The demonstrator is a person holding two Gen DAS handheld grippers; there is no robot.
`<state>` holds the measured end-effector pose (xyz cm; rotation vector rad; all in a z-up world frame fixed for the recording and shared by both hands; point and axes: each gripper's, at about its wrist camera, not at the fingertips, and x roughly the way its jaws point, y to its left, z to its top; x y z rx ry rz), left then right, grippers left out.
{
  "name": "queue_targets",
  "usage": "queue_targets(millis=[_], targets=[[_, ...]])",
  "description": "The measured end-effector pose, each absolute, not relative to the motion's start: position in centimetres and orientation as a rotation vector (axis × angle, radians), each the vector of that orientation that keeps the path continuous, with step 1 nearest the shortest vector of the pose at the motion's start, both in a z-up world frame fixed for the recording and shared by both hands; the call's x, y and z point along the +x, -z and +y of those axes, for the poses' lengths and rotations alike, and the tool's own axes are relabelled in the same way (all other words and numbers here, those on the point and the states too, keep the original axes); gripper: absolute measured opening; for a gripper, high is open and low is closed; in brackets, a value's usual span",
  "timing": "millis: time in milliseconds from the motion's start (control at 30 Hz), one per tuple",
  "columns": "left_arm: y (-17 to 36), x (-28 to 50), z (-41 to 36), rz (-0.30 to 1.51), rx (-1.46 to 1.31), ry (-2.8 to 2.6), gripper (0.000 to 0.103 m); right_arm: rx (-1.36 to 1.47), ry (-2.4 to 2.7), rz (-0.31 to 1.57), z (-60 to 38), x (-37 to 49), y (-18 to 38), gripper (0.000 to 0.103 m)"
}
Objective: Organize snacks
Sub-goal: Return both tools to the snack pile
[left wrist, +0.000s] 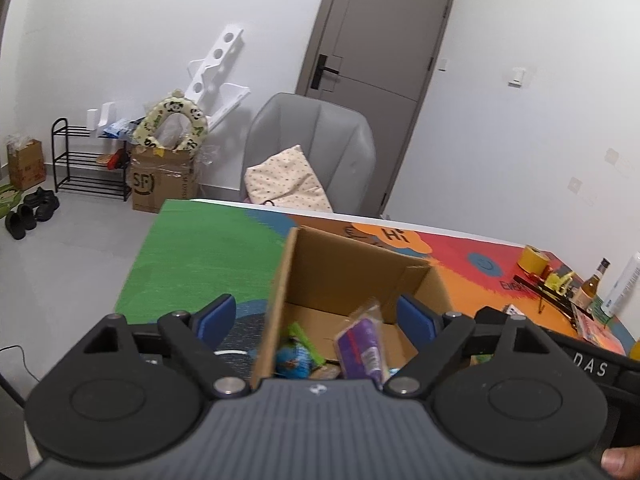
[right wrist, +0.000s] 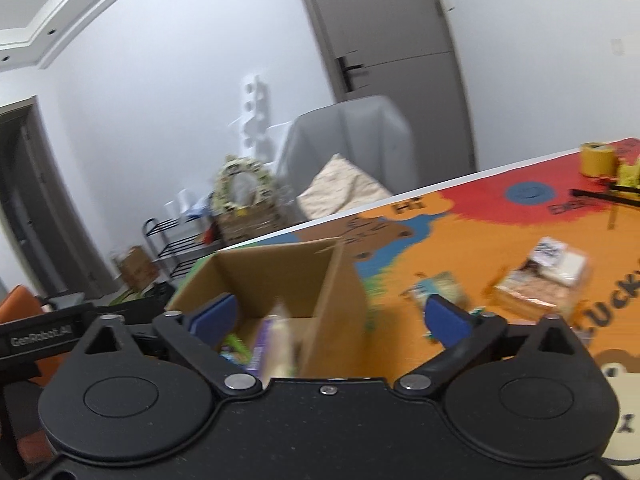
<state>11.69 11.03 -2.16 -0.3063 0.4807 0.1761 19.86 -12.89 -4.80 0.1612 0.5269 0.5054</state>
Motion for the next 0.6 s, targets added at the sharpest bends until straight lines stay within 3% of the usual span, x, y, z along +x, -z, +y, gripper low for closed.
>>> queue_targets(millis=[600], targets=[[2.7, 13.5, 3.5, 0.513, -0.246, -0.027, 0.087, 0.137, -0.343, 0.525, -20.8, 19.7, 7.0, 0.103]])
